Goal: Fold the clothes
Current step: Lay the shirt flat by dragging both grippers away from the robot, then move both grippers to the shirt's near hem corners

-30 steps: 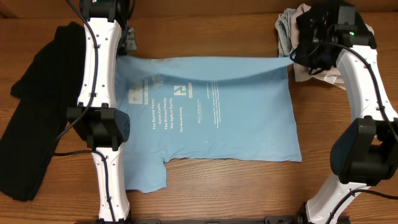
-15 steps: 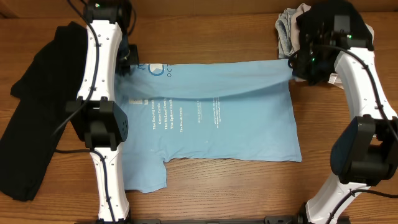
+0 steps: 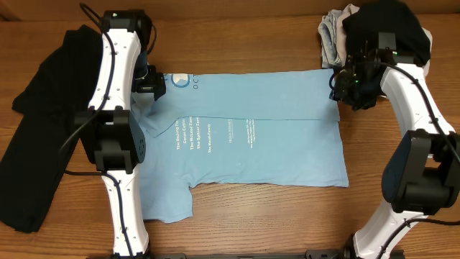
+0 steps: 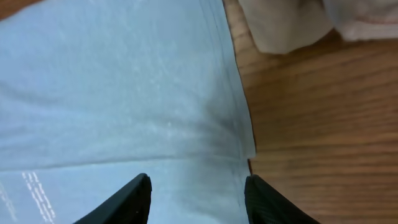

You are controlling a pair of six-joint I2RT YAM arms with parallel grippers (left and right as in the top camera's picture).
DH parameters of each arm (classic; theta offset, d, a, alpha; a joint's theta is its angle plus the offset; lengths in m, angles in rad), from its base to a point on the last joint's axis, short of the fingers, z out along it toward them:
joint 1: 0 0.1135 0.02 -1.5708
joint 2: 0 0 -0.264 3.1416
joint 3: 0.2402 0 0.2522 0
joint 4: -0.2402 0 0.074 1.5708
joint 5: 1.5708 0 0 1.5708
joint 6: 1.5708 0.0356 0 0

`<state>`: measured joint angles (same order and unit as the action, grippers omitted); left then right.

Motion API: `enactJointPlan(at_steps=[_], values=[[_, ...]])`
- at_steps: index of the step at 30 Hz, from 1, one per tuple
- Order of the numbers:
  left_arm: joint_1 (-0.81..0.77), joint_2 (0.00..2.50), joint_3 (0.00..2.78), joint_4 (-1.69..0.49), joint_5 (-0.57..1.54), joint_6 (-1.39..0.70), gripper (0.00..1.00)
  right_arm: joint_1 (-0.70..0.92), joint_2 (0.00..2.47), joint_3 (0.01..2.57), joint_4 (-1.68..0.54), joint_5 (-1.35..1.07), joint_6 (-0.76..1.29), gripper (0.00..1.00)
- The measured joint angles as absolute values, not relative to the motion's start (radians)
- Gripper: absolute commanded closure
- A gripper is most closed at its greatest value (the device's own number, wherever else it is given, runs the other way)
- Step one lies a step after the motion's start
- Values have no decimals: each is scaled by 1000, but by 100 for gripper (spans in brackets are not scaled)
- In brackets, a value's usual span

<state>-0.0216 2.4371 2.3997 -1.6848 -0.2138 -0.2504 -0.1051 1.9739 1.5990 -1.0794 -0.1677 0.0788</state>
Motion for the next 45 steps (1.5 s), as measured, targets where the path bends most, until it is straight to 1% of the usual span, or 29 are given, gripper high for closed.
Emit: enactJointPlan(at_steps=[4, 7, 10, 15, 18, 22, 24, 28, 31, 36, 41, 45], values=[[-17, 2433, 2523, -1687, -178, -239, 0, -105, 1962, 1631, -1132, -167, 86, 48], [-13, 2391, 2600, -1686, -126, -236, 0, -105, 1899, 1676, -1189, -167, 97, 47], [-12, 2292, 2630, -1684, -95, -235, 0, -105, 1764, 1724, -1250, -167, 116, 46], [-13, 2041, 2638, -1683, -58, -245, 0, -105, 1475, 1767, -1354, -167, 147, 46], [-14, 1877, 2577, -1681, -48, -286, 0, -105, 1325, 1781, -1437, -143, 177, 46], [-27, 1666, 2377, -1685, -49, -348, 0, -105, 1220, 1777, -1542, -81, 237, 46], [-33, 1575, 2221, -1684, -57, -394, 0, -105, 1175, 1745, -1579, -56, 274, 46], [-34, 1474, 1924, -1657, -79, -480, 0, -105, 1108, 1639, -1592, -34, 333, 46], [-34, 1418, 1683, -1589, -81, -553, 0, -105, 1061, 1523, -1564, -22, 371, 46], [-34, 1312, 1286, -1450, -20, -660, 4, -105, 1039, 1339, -1451, -18, 400, 45], [-34, 1261, 974, -1268, 52, -703, 8, -105, 1089, 1215, -1368, -19, 407, 45], [-34, 1264, 794, -1159, 83, -699, 9, -105, 1149, 1184, -1360, -23, 403, 46]])
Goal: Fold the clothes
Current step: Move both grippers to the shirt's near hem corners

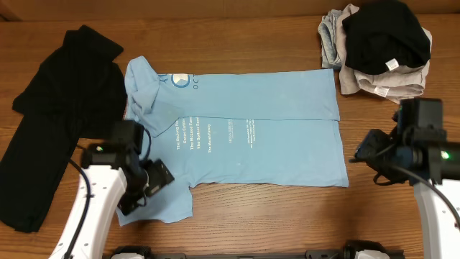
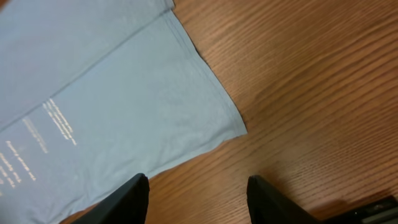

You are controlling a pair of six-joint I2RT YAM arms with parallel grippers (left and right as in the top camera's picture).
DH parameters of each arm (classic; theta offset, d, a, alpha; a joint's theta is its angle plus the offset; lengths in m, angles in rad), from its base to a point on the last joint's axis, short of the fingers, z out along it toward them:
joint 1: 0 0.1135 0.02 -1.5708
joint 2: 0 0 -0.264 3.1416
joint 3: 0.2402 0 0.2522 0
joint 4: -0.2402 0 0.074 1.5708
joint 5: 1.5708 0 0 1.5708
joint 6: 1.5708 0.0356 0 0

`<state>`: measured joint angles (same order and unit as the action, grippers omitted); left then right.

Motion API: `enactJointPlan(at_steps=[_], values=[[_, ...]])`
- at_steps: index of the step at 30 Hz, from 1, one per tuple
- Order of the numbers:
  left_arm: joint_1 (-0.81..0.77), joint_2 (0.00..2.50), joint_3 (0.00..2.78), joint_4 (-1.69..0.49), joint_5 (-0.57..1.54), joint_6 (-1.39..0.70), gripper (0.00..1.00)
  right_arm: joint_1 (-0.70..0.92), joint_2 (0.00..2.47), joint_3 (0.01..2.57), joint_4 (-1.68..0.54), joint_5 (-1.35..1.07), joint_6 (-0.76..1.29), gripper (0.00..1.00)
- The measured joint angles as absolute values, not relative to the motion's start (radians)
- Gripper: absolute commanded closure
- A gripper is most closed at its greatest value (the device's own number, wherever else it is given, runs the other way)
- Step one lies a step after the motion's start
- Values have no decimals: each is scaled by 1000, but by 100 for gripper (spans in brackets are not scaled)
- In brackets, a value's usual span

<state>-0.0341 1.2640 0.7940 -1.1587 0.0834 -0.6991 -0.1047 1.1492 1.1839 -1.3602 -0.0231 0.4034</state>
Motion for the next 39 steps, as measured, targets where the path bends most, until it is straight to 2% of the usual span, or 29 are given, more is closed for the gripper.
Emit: enactJointPlan(at_steps=[4, 7, 11, 15, 29, 34, 39], values=[[-34, 1264, 722, -1115, 102, -672, 8, -105, 1186, 1183, -1351, -26, 397, 46], [-34, 1266, 711, -1090, 106, -626, 0, -105, 1188, 1183, -1339, -27, 395, 46], [-34, 1266, 700, -1076, 129, -584, 0, -105, 1188, 1183, -1321, -27, 392, 45], [-34, 1265, 657, -1076, 166, -562, 6, -105, 1188, 1183, -1306, -27, 391, 46], [-34, 1266, 537, -1015, 118, -761, 11, -105, 1188, 1183, -1264, -27, 369, 45], [-34, 1266, 537, -989, 115, -782, 20, -105, 1188, 1183, -1264, -27, 366, 46], [-34, 1266, 537, -983, 115, -788, 38, -105, 1188, 1183, -1264, -27, 366, 45]])
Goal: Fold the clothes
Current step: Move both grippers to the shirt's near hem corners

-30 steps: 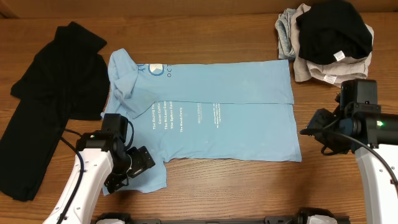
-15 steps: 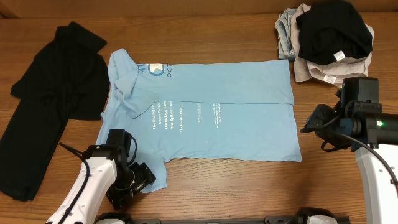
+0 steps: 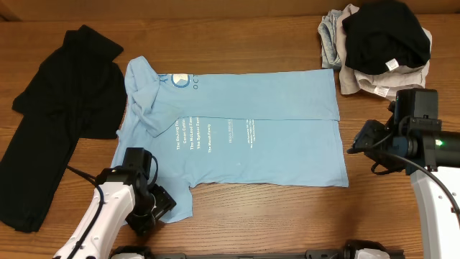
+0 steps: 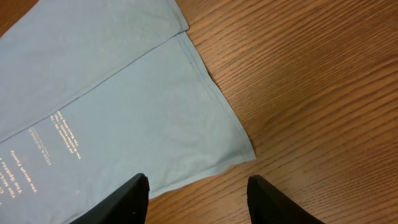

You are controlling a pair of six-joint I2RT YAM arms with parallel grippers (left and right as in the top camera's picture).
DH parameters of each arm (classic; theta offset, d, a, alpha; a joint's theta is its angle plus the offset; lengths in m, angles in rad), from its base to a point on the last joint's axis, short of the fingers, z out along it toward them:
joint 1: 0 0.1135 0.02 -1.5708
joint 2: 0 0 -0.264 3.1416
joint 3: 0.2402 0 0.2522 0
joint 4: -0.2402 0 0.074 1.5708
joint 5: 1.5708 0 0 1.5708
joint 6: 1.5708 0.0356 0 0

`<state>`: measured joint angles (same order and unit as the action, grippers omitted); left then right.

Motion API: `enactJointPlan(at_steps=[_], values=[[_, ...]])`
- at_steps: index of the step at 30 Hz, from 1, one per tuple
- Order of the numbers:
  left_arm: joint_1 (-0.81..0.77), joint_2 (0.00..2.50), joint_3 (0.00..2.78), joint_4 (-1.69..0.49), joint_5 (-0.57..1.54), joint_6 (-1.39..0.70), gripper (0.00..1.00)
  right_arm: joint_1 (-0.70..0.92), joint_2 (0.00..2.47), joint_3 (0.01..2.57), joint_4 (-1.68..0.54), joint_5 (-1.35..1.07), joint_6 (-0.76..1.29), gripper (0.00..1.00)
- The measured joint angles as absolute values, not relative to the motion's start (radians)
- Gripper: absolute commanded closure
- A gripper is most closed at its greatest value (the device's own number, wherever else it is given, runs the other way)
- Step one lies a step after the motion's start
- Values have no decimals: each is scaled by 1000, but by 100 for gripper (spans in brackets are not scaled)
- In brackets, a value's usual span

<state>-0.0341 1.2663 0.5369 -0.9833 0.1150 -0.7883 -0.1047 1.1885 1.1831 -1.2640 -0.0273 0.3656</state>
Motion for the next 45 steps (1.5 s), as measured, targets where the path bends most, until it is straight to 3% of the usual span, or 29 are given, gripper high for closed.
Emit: enactJointPlan(at_steps=[6, 13, 25, 27, 29, 33, 38, 45], values=[[-34, 1266, 537, -989, 115, -785, 60, -105, 1188, 1183, -1264, -27, 365, 45], [-34, 1266, 536, -931, 115, -786, 55, -105, 1188, 1183, -1264, -27, 362, 46], [-33, 1263, 479, -915, 149, -888, 57, -105, 1188, 1183, -1263, -27, 351, 45], [-33, 1258, 476, -911, 155, -915, 66, -105, 1188, 1183, -1263, -27, 350, 45], [-33, 1258, 476, -907, 162, -932, 82, -105, 1188, 1183, -1261, -27, 347, 45], [-33, 1258, 474, -905, 173, -952, 96, -105, 1188, 1183, -1254, -26, 346, 45], [-33, 1259, 477, -905, 181, -915, 96, -105, 1189, 1183, -1251, -27, 343, 46], [-33, 1267, 559, -966, 223, -690, 96, -105, 1247, 1183, -1337, -39, 340, 46]])
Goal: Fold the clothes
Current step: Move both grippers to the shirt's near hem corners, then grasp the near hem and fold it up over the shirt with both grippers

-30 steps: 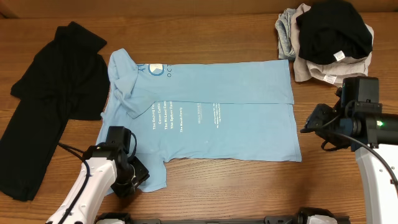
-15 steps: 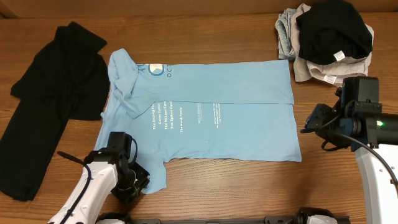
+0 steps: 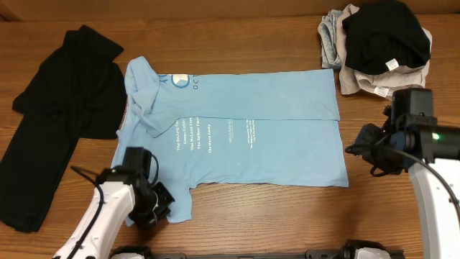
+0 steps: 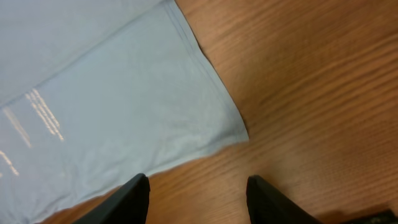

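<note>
A light blue T-shirt [image 3: 237, 137] lies flat across the table's middle, collar to the left. Its far long edge is folded down along a crease. My left gripper [image 3: 155, 204] sits low at the near-left sleeve [image 3: 176, 205]; the overhead view does not show how its jaws stand. My right gripper [image 3: 355, 149] hovers just right of the shirt's near-right hem corner [image 4: 239, 132]. In the right wrist view my right gripper [image 4: 198, 190] is open over bare wood, with the corner just ahead of its fingers [image 4: 138, 200].
A black garment [image 3: 57, 122] sprawls over the table's left side. A pile of folded clothes with a black piece on top [image 3: 377, 43] sits at the far right corner. The table's front edge [image 3: 287, 248] runs close behind both arms.
My left gripper has edged slightly up against the near-left sleeve. My right gripper has shifted a little, so the hem corner now lies higher in its wrist view. The shirt lies as before.
At first both arms reached over the shirt's far edge, the left at the collar and the right, open, at the far-right corner. Then both were back on the near side, by the near-left sleeve and right of the hem. They have since kept close to those spots.
</note>
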You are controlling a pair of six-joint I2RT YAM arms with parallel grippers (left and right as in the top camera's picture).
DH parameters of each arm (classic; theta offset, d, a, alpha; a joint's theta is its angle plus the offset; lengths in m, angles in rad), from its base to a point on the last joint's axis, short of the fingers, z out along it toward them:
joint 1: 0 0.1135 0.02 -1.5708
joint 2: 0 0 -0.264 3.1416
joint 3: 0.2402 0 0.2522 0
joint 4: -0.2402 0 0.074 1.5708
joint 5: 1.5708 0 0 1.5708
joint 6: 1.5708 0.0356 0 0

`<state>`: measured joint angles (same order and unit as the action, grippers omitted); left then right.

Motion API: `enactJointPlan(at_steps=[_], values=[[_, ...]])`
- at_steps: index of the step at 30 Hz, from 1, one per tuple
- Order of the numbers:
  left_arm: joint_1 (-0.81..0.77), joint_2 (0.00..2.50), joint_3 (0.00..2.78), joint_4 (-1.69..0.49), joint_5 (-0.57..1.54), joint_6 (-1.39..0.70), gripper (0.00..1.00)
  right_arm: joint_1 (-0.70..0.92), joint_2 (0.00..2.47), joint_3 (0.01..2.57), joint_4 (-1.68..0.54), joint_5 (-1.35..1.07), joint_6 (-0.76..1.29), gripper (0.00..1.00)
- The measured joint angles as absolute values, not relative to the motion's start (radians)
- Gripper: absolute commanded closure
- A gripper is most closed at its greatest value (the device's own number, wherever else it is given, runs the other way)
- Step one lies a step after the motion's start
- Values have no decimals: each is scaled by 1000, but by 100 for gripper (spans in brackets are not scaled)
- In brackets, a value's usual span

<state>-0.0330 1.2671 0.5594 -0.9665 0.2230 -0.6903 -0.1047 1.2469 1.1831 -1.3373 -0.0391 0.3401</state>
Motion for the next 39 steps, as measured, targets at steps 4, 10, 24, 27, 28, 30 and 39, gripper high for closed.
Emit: enactJointPlan(at_steps=[4, 10, 24, 27, 28, 30, 39], values=[[-33, 1268, 659, -1020, 232, -591, 96, -105, 1315, 1182, -1358, -50, 340, 46], [-33, 1268, 746, -1085, 220, -534, 96, -105, 1396, 1114, -1311, -97, 340, 50], [-33, 1268, 753, -1126, 183, -515, 96, -105, 1417, 777, -1023, -152, 451, 51], [-33, 1268, 753, -1127, 164, -516, 96, -105, 1417, 749, -986, -152, 483, 46], [-33, 1268, 753, -1128, 156, -516, 96, -105, 1417, 744, -981, -150, 492, 45], [-33, 1268, 753, -1137, 141, -519, 96, -105, 1417, 740, -976, -134, 516, 43], [21, 1268, 833, -1178, 114, -524, 96, -105, 1433, 739, -915, -69, 575, 54]])
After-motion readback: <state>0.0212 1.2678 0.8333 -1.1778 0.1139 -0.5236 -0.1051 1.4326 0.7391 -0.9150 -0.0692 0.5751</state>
